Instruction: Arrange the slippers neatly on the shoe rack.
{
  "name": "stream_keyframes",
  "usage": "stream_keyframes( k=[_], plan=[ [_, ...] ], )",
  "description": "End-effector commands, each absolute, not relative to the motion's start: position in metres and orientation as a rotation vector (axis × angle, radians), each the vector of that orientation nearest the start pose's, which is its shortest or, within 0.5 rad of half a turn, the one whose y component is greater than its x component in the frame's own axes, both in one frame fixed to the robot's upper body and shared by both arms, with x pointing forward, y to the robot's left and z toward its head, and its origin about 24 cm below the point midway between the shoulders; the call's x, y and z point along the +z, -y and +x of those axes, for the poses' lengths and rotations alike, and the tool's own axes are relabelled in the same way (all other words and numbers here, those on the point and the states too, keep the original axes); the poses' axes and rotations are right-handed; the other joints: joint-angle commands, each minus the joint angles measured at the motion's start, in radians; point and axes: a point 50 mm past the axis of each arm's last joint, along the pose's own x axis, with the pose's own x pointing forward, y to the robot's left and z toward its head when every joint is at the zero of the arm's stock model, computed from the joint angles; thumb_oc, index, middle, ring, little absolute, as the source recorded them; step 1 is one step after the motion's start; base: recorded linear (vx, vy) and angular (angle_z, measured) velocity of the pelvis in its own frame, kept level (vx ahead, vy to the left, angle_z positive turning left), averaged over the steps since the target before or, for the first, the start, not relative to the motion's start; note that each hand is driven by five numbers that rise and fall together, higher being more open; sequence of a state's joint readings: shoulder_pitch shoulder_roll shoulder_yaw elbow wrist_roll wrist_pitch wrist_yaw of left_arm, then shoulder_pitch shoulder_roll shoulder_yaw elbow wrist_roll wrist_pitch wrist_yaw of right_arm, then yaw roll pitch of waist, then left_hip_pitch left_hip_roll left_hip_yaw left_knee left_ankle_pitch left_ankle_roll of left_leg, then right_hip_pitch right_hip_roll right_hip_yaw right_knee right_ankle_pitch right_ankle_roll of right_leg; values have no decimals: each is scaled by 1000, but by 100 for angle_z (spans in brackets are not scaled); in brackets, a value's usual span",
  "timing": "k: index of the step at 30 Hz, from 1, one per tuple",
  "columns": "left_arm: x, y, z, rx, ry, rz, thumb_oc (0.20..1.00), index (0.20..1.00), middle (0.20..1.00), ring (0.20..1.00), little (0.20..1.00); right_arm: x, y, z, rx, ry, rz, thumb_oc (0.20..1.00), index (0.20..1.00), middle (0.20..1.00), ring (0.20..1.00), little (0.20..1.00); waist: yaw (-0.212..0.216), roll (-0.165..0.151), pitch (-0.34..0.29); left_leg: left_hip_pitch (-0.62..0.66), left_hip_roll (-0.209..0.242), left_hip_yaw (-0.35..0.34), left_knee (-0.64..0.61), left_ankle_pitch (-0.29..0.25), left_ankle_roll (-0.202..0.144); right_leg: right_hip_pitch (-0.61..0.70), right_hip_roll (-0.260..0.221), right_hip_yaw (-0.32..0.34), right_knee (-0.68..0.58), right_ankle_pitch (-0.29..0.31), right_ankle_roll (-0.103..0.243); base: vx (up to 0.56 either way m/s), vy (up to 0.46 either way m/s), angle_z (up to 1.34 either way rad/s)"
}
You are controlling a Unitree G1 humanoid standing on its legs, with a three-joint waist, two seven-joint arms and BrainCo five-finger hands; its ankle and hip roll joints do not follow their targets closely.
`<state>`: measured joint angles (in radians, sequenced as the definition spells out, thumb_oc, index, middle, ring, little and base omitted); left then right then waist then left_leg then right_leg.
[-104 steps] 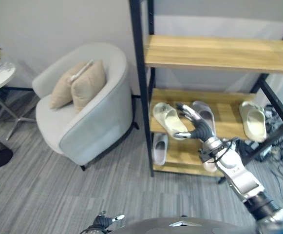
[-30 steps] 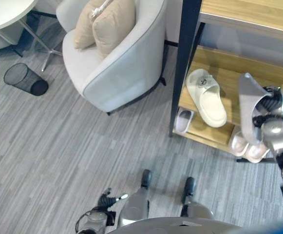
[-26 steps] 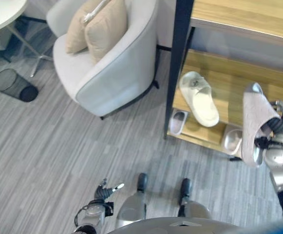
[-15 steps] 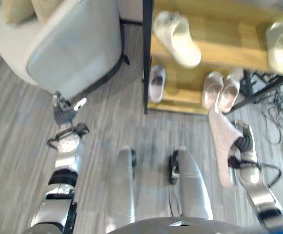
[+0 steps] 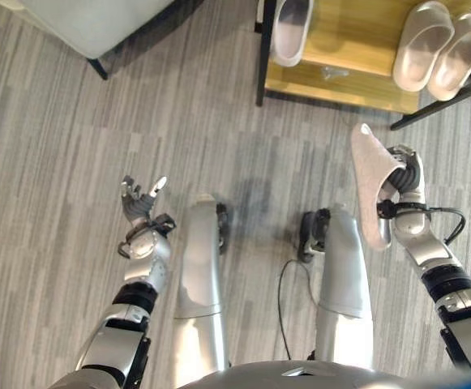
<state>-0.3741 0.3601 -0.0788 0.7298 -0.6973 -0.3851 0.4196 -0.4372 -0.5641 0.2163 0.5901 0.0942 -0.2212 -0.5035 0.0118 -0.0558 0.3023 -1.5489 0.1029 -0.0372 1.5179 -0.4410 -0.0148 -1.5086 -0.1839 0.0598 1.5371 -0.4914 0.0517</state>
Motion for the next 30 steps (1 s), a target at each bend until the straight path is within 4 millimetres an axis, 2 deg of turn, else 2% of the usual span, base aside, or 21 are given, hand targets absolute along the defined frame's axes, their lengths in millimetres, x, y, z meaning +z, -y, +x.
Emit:
stream_keyframes(
  k=[1, 9, 16, 17, 18, 19, 21, 22, 23, 24, 26, 27, 30],
  plan=[
    [32, -265, 305, 617, 29, -261, 1000, 1000, 1000, 1000, 1000, 108, 280, 321, -514, 246, -441, 200, 200, 200, 200, 200, -6, 26, -51, 82, -5, -83, -130, 0, 3, 93, -38, -1, -117, 25, -9, 22, -68, 17],
    [21, -263, 297, 627, -1, -280, 1000, 1000, 1000, 1000, 1000, 107, 285, 310, -564, 268, -416, 200, 200, 200, 200, 200, -14, 28, -82, 142, -6, -87, -314, 65, -28, 140, -27, -33, -270, 58, -5, 14, -96, 7],
    [22, -263, 296, 663, 13, -332, 1000, 1000, 1000, 1000, 1000, 89, 284, 291, -576, 242, -434, 200, 200, 200, 200, 200, -34, 24, -86, 196, 12, -102, -414, 103, -61, 176, -9, -51, -317, 53, -18, 24, -188, -2],
    [23, -260, 297, 651, 17, -327, 1000, 1000, 1000, 1000, 1000, 87, 287, 287, -598, 239, -419, 200, 200, 200, 200, 200, -40, 23, -76, 217, 24, -101, -452, 138, -73, 210, -18, -70, -343, 41, -29, -70, -418, 16],
    [33, -253, 303, 622, 55, -332, 1000, 1000, 1000, 1000, 1000, 90, 285, 282, -611, 268, -398, 200, 200, 200, 200, 200, -55, 31, -51, 201, 52, -75, -441, 272, -97, 245, -29, -127, -364, 21, -70, -102, -444, 39],
    [37, -251, 305, 618, 71, -333, 1000, 1000, 1000, 1000, 1000, 87, 282, 280, -619, 266, -370, 200, 200, 200, 200, 200, -68, 31, -44, 167, 95, -35, -452, 298, -90, 256, -38, -158, -381, 12, -89, -80, -296, 68],
    [45, -249, 308, 633, 111, -373, 1000, 1000, 1000, 1000, 1000, 83, 268, 282, -598, 267, -294, 200, 200, 200, 200, 200, -58, 41, -28, 142, 92, 27, -570, 336, -98, 246, -19, -168, -399, 26, -87, -4, 46, 86],
    [46, -250, 308, 634, 113, -373, 1000, 1000, 1000, 1000, 1000, 83, 267, 282, -598, 268, -293, 200, 200, 200, 200, 200, -59, 37, -29, 146, 91, 32, -579, 342, -98, 244, -19, -165, -403, 30, -87, 45, 117, 71],
    [42, -247, 309, 629, 94, -394, 1000, 1000, 1000, 1000, 1000, 79, 265, 279, -597, 260, -275, 200, 200, 200, 200, 200, -59, 44, -14, 186, 128, 90, -696, 368, -73, 252, -15, -162, -424, 38, -76, 18, 167, 59],
    [41, -243, 311, 631, 87, -411, 1000, 1000, 1000, 1000, 1000, 82, 254, 284, -564, 273, -249, 200, 200, 200, 200, 200, -46, 47, -4, 213, 119, 99, -761, 357, -63, 235, 6, -143, -433, 45, -67, 2, 211, 21],
    [40, -244, 312, 657, 80, -426, 1000, 1000, 1000, 1000, 1000, 85, 244, 290, -537, 291, -248, 200, 200, 200, 200, 200, -32, 28, 2, 196, 103, 114, -743, 358, -45, 234, 5, -141, -446, 72, -58, 14, 202, -20],
    [31, -242, 311, 663, 42, -430, 1000, 1000, 1000, 1000, 1000, 86, 238, 292, -521, 299, -245, 200, 200, 200, 200, 200, -29, 19, -1, 182, 100, 109, -734, 351, -37, 236, -1, -137, -459, 82, -49, 82, 169, -54],
    [22, -246, 306, 679, 8, -406, 1000, 1000, 1000, 1000, 1000, 81, 227, 292, -488, 289, -220, 200, 200, 200, 200, 200, -31, 10, -25, 150, 92, 98, -686, 321, -20, 235, -26, -126, -451, 94, -34, 132, 148, -52]
  ],
)
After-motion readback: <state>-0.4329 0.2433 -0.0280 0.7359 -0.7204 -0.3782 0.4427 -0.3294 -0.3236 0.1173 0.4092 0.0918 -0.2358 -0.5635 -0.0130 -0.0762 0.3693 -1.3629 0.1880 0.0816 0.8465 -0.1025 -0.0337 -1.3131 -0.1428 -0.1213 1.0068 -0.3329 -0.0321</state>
